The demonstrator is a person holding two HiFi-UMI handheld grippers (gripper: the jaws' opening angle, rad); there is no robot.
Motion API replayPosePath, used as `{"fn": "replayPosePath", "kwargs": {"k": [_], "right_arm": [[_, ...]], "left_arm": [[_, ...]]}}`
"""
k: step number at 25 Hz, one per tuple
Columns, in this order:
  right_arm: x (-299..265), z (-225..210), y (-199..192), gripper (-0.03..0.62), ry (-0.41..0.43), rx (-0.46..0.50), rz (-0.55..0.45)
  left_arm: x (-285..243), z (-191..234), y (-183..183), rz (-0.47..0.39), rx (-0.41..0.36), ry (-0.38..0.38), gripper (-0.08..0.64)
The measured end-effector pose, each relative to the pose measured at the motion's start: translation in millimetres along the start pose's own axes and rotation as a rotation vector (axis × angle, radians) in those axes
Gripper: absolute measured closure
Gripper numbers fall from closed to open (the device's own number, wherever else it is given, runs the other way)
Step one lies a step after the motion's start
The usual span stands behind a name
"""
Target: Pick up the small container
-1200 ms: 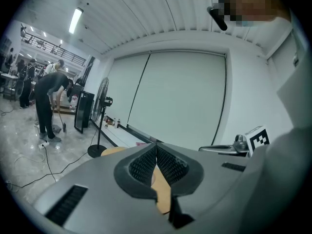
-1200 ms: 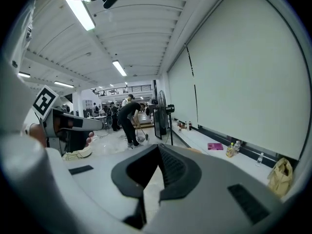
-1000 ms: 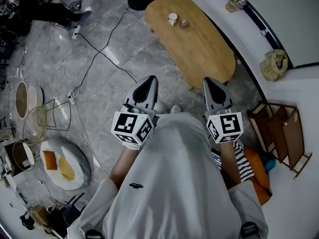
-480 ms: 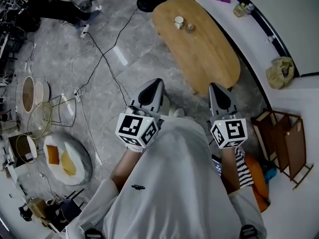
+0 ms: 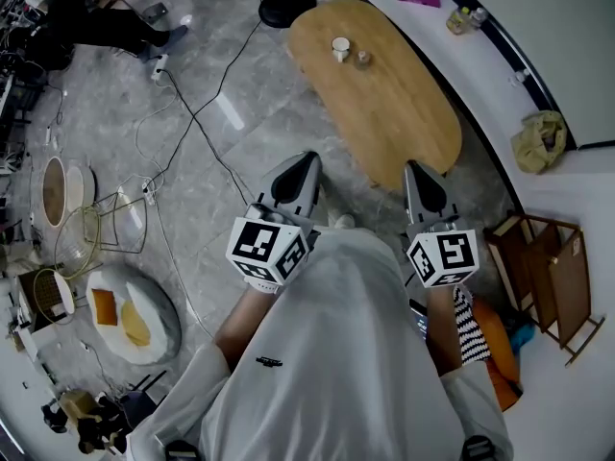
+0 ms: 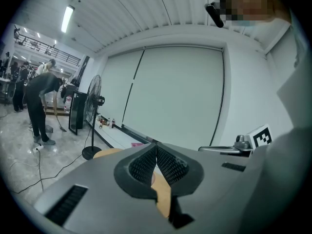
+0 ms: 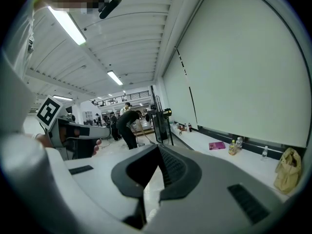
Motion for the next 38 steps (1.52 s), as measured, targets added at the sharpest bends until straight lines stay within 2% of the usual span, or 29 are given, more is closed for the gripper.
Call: {"fn": "replayPosePath", "kwargs": {"k": [15, 25, 30, 38], "right_arm": [[-80, -21, 18, 0.586, -0.034, -0.014, 0.028], [-173, -16, 49, 0.586, -0.065, -0.022, 0.038], [-220, -4, 68, 0.586, -0.096, -0.012, 0.020], [-280, 1, 71, 0.586, -0.159, -0.007, 0.048]], "left_arm": [[-68, 57, 28, 0.013, 0.028, -0.046, 0.540], [-106, 144, 71, 0.018, 0.037, -0.055, 0.540], [-128, 189, 89, 0.023, 0.050, -0.088, 0.540], [-158, 251, 105, 0.028, 0.057, -0.135, 0.540]]}}
Point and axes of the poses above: the fingertips, and each gripper's own axes: x backward along the fingers, z to its left, y out of its top, the point moved 10 cm from there along x, backward along the fingers
